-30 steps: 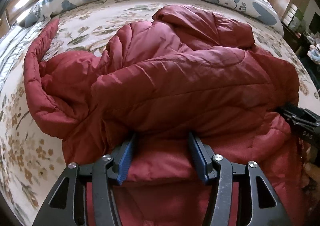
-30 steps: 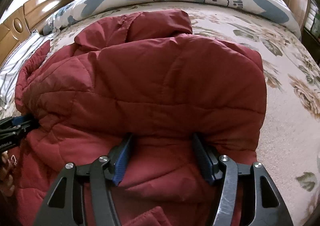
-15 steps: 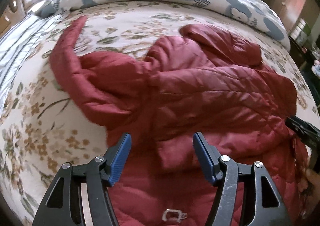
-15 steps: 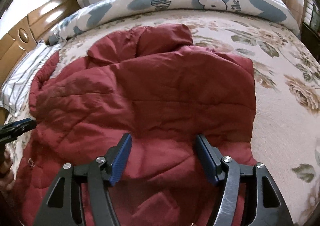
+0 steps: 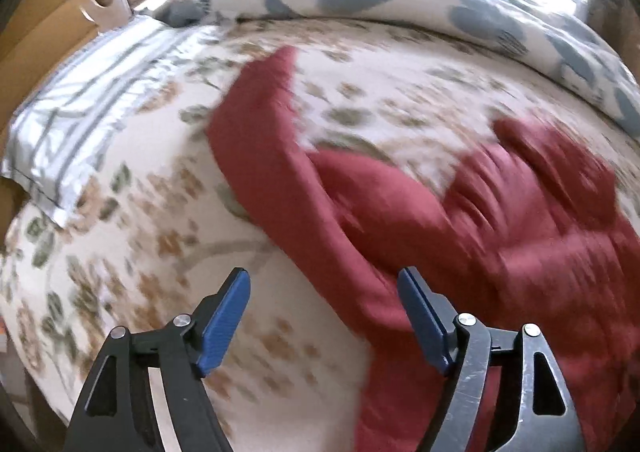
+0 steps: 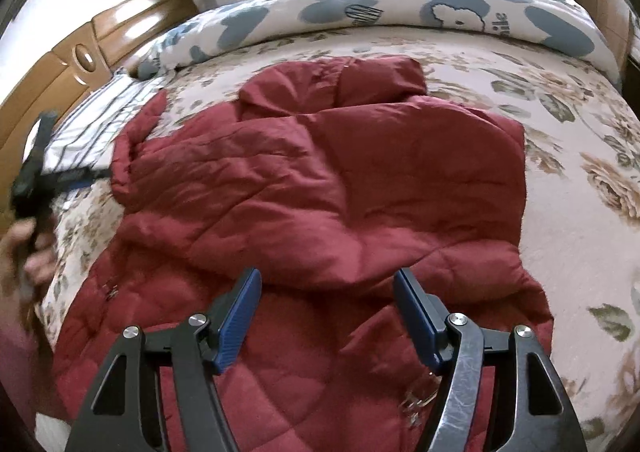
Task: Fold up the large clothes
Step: 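Grasp the other sleeve of the red coat with the left gripper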
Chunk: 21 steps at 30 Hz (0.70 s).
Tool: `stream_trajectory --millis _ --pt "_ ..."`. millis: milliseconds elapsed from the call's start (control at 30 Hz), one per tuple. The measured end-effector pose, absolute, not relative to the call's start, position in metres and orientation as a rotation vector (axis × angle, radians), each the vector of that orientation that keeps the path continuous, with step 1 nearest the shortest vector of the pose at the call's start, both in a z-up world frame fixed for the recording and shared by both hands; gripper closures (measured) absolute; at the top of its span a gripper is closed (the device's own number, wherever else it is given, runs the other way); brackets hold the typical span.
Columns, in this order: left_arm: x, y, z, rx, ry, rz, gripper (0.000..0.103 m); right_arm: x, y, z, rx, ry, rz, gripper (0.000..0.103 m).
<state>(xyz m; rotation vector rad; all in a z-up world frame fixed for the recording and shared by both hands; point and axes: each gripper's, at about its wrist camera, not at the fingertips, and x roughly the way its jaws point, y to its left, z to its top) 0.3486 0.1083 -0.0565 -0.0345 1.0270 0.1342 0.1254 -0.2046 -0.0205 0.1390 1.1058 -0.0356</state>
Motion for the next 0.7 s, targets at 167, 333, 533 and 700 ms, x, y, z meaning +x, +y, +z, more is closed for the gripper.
stream_trajectory --millis 167,333,533,700 --pt "0.415 0.134 -0.050 -0.047 1.036 0.208 0.023 0.119 -0.194 -0.009 0.155 1.092 -0.007 0.033" --pt "0.477 0.144 -0.074 0.041 1.054 0.366 0.023 0.112 -0.188 -0.002 0.155 1.100 0.007 0.033" --pt "0.500 0.153 -0.102 -0.010 1.120 0.313 0.086 0.106 -0.185 -0.001 0.120 1.100 0.006 0.033" --pt "0.466 0.166 -0.072 -0.119 1.003 0.237 0.094 0.106 -0.188 -0.001 0.152 1.088 0.013 0.033"
